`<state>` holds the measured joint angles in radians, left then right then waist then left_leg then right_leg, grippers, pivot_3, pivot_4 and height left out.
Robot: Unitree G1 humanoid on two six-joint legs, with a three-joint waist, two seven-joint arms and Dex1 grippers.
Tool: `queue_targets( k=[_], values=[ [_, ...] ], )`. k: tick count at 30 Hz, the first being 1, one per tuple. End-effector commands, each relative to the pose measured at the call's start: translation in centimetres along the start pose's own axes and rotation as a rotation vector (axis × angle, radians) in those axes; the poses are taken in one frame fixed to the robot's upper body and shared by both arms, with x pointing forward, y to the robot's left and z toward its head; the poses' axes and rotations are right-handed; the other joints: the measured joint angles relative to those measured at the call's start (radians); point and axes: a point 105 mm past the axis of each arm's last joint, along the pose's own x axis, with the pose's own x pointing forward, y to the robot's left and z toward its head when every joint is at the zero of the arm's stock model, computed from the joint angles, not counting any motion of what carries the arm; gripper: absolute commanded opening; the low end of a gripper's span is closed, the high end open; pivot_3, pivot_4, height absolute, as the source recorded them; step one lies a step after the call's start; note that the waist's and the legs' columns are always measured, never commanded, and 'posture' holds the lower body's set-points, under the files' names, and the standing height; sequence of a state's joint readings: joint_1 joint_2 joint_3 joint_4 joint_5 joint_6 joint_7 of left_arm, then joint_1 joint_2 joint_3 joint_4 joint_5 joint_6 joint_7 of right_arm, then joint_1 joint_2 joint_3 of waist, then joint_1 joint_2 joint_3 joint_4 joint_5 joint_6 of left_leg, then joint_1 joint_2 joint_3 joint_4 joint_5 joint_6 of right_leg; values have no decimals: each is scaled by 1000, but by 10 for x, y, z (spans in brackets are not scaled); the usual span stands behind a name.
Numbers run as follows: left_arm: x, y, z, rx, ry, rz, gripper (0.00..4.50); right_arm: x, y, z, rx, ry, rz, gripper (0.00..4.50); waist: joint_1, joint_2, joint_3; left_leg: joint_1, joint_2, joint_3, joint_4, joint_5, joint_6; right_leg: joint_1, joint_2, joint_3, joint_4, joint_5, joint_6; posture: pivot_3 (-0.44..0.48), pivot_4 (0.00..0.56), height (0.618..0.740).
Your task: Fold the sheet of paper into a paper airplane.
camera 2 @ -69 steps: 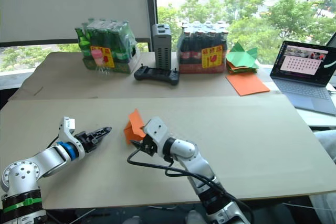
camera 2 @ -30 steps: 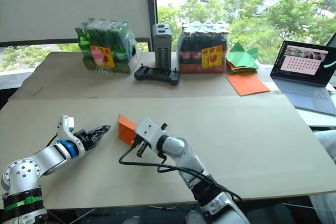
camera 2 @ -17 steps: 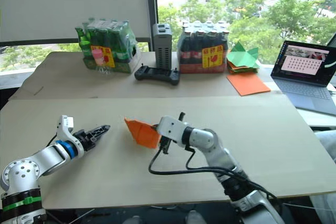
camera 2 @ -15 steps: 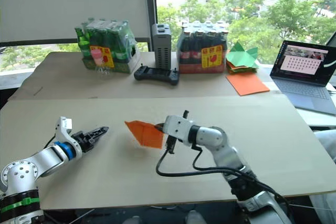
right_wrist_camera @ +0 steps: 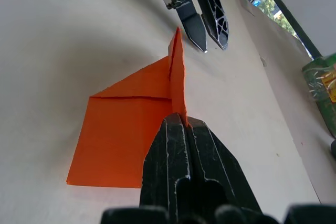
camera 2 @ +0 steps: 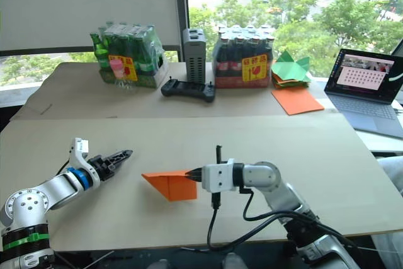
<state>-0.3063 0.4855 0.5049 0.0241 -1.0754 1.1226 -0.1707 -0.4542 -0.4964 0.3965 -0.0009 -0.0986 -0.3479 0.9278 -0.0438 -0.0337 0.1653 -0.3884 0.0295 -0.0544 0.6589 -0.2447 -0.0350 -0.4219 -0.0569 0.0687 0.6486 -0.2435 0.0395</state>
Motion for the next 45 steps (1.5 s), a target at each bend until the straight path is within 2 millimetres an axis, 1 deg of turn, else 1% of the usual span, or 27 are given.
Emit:
queue_targets(
  k=[1,5,9,12,17,18,20,24,28,33,38,45],
  values=[
    [-3,-23,0,89,27,-96,2614,3,8,0,-102,-5,17,54,0,0,0,0,0,0,0,0,0,0,0,0,0,0,0,0,150,740],
    [-9,-32,-12,161,96,-169,2614,3,10,-6,-127,10,23,54,-4,0,0,0,0,0,0,0,0,0,0,0,0,0,0,0,150,740],
    [-12,-38,-15,200,124,-225,2614,2,11,-8,-130,9,25,54,-2,0,0,1,0,0,0,0,0,0,0,0,0,0,0,0,150,740],
    [-14,-45,-15,244,143,-274,1818,2,11,-8,-129,11,22,0,-1,0,0,0,0,0,0,0,0,0,0,0,0,0,0,0,150,740],
    [-13,-51,-20,322,194,-320,108,3,11,-7,-124,8,17,0,-1,0,0,1,0,0,0,0,0,0,0,0,0,0,0,0,150,740],
    [-12,-53,-22,336,205,-331,22,3,11,-7,-124,7,16,0,-1,0,0,0,0,0,0,0,0,0,0,0,0,0,0,0,150,740],
    [-11,-55,-27,372,240,-354,22,3,11,-7,-121,6,16,0,-2,0,0,0,0,0,0,0,0,0,0,0,0,0,0,0,150,740],
    [-10,-56,-44,442,347,-398,22,4,10,-6,-118,4,12,0,-2,0,0,0,0,0,0,0,0,0,0,0,0,0,0,0,150,740],
    [-1,-49,-52,516,386,-397,22,4,10,-6,-121,6,12,0,0,0,0,0,0,1,0,0,0,0,0,0,0,0,0,0,150,740],
    [8,-46,-53,536,398,-408,22,2,11,-6,-120,10,11,0,-1,0,0,0,0,1,0,0,0,0,1,0,0,0,0,0,150,740],
    [15,-48,-44,547,385,-409,22,0,13,-6,-115,16,10,0,0,0,0,0,0,1,0,0,0,0,1,0,0,0,0,0,150,740],
    [18,-43,-49,602,425,-409,22,0,14,-5,-112,16,3,0,-2,0,0,0,0,1,0,0,0,0,1,0,1,0,0,0,150,740]
  ],
)
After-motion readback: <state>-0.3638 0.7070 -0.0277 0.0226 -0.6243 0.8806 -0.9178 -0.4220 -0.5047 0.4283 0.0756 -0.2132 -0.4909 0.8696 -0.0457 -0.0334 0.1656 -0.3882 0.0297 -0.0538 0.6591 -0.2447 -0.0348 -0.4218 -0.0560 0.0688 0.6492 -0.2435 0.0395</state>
